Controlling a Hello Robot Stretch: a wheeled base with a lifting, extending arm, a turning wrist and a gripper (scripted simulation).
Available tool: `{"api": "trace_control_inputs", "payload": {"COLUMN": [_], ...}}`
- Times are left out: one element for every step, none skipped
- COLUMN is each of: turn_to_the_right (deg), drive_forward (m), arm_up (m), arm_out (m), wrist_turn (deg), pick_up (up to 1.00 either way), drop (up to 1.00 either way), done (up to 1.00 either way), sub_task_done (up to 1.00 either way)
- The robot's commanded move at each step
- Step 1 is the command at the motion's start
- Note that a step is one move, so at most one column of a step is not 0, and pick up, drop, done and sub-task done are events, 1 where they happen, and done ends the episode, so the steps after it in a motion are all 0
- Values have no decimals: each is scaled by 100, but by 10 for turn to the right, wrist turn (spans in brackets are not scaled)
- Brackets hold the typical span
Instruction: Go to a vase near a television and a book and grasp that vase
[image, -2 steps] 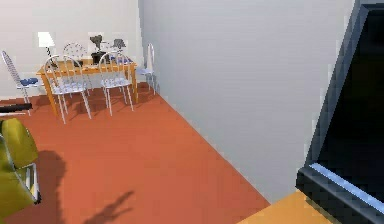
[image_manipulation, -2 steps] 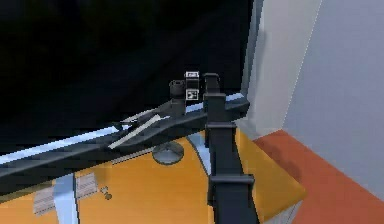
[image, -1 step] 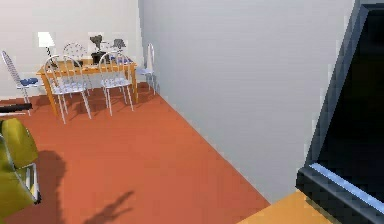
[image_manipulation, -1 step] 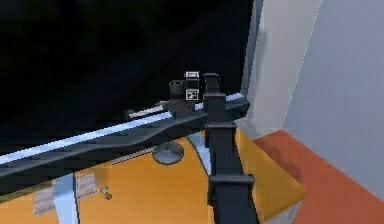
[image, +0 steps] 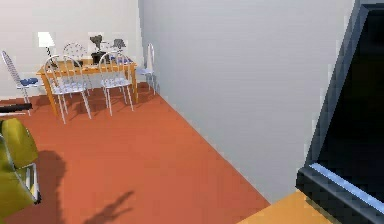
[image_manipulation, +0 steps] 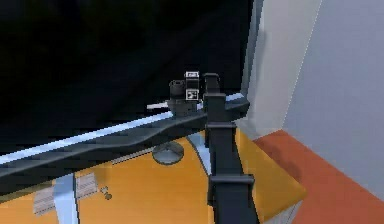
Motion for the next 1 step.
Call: {"api": "trace_control_inputs", "payload": {"turn_to_the_right": [0], "drive_forward": [0], "arm_up": [-30], "arm_out": [0], "wrist_turn": [0], "pick_up": [0], "drop": [0], "done": [0], "sub_task_done": [0]}}
